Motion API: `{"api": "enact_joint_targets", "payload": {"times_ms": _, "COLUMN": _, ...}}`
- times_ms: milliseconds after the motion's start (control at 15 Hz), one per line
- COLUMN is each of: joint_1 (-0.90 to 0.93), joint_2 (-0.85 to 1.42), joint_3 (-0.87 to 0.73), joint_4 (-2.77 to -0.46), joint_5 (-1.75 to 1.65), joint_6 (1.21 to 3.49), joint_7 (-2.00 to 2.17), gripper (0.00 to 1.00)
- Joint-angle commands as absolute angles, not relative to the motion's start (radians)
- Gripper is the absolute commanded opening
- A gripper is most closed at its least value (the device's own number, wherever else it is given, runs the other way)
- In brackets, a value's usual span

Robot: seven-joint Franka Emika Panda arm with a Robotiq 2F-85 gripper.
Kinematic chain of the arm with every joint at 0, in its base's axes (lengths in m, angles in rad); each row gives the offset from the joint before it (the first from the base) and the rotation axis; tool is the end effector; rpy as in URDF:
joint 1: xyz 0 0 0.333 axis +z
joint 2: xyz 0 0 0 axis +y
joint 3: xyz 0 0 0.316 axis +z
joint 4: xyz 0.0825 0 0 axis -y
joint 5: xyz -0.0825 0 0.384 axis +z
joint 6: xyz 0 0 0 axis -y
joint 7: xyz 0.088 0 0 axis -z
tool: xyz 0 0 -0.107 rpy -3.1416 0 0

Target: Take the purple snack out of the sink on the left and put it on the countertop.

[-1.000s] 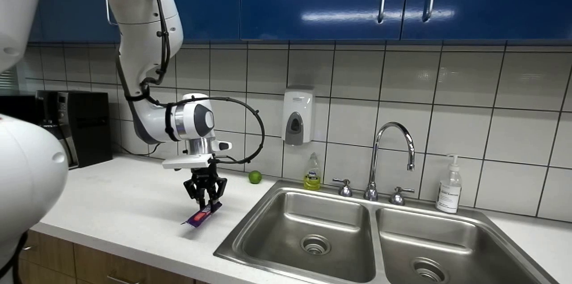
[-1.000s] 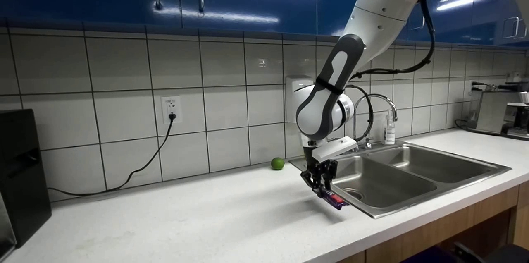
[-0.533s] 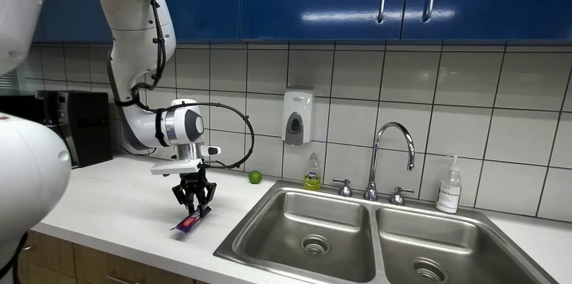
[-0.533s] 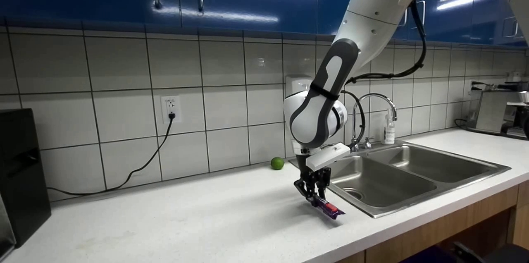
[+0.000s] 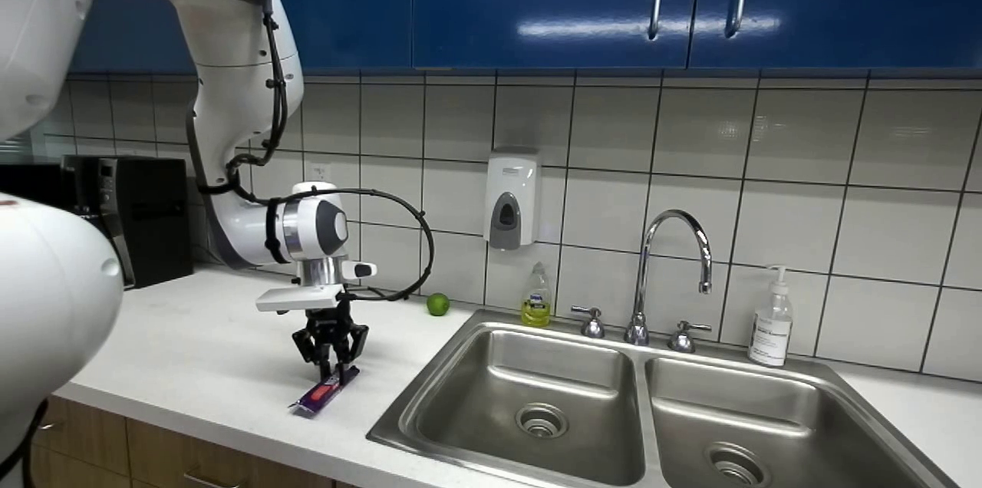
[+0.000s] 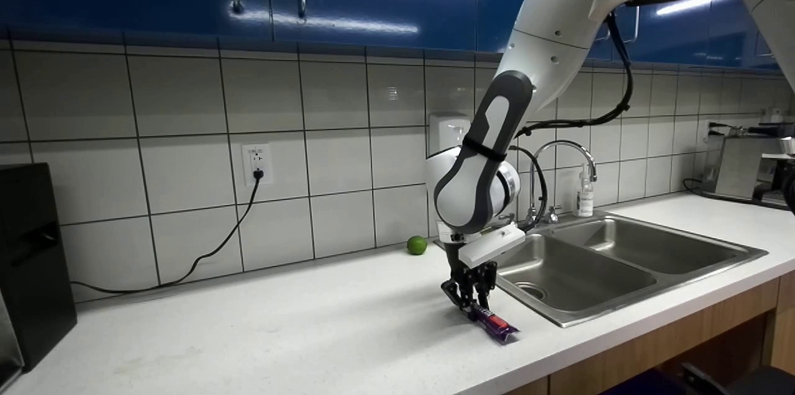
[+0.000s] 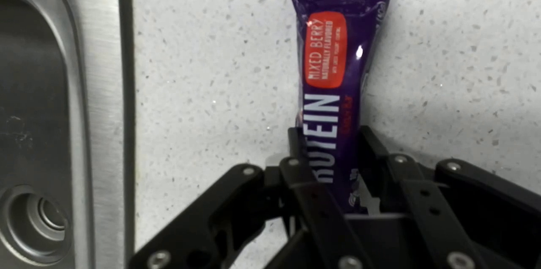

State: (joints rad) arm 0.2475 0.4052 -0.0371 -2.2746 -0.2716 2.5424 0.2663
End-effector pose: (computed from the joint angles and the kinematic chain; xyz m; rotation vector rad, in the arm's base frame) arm 0.5056 0.1104 0.1657 2.9458 0.2679 -0.1451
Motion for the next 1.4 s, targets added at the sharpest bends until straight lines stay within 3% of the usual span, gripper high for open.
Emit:
{"api": "enact_joint_targets", "payload": {"times_ms": 0, "joint_1": 0.252, "joint_2": 0.399, "joint_3": -0.040, "joint_4": -2.268, "joint_5": -0.286, "joint_6": 2.541, "joint_7": 0.304, "gripper": 0.63}}
{"api": "enact_joint_targets", "payload": {"times_ms": 333, "joint_1": 0.247, "joint_2": 0.348, "joint_3": -0.038, "joint_4": -2.290, "joint_5": -0.271, "joint_6": 2.532, "joint_7": 0.326, "gripper": 0.99}}
{"api": "enact_joint_targets", "payload": {"times_ms": 1333, "joint_1": 0.179, "joint_2": 0.015, "joint_3": -0.004, "joint_4": -2.570, "joint_5": -0.198, "joint_6": 2.528, "joint_7": 0.324, "gripper": 1.00}}
